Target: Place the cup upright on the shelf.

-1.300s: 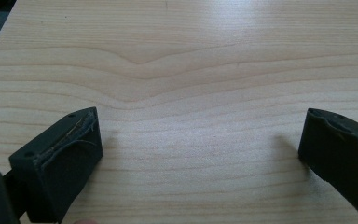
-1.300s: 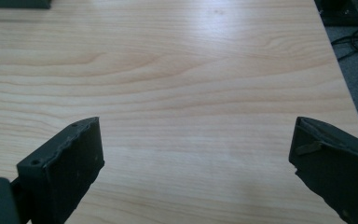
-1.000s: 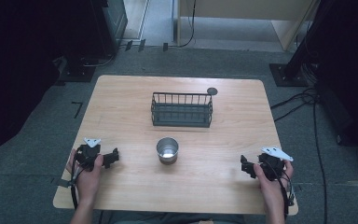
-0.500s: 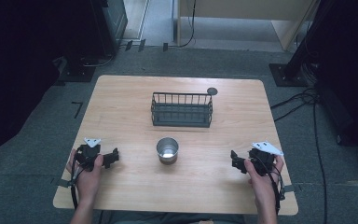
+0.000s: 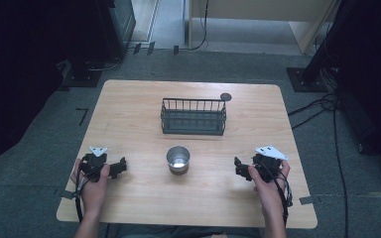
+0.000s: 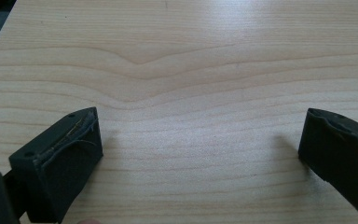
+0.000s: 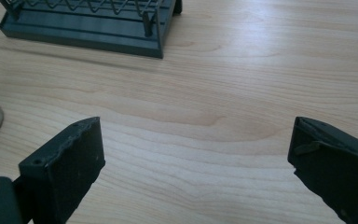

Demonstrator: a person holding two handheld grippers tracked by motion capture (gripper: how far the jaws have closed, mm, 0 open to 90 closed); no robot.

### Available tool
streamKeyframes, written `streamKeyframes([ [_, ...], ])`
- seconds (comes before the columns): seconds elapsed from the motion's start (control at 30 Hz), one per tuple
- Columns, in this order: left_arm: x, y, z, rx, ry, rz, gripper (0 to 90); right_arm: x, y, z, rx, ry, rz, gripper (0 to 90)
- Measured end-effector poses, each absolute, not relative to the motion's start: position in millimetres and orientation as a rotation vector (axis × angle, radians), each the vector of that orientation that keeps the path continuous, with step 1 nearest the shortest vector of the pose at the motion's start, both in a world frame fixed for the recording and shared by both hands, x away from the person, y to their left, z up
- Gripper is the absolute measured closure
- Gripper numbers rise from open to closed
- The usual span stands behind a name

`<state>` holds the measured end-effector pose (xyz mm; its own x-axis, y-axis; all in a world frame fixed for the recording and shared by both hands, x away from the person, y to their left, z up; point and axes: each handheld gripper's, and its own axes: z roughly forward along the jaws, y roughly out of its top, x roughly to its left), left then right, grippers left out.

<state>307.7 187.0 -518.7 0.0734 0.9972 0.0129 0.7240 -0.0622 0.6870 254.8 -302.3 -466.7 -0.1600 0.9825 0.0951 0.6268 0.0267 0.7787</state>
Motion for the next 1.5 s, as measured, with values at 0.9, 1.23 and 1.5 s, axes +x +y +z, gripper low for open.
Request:
streamKeyframes([
  [0.9,308,187,-519,1.842,1.702,0.691,0.0,274,-243,-456,1.54,1.949,1.068,3.0],
  [1.23,308,187,-519,1.842,1.703,0.691,0.0,278,-223,-450,1.504,1.982,1.095,2.9],
  [1.5,308,187,-519,1.842,1.702,0.691,0.0,280,-206,-448,1.475,2.015,1.129,2.8],
])
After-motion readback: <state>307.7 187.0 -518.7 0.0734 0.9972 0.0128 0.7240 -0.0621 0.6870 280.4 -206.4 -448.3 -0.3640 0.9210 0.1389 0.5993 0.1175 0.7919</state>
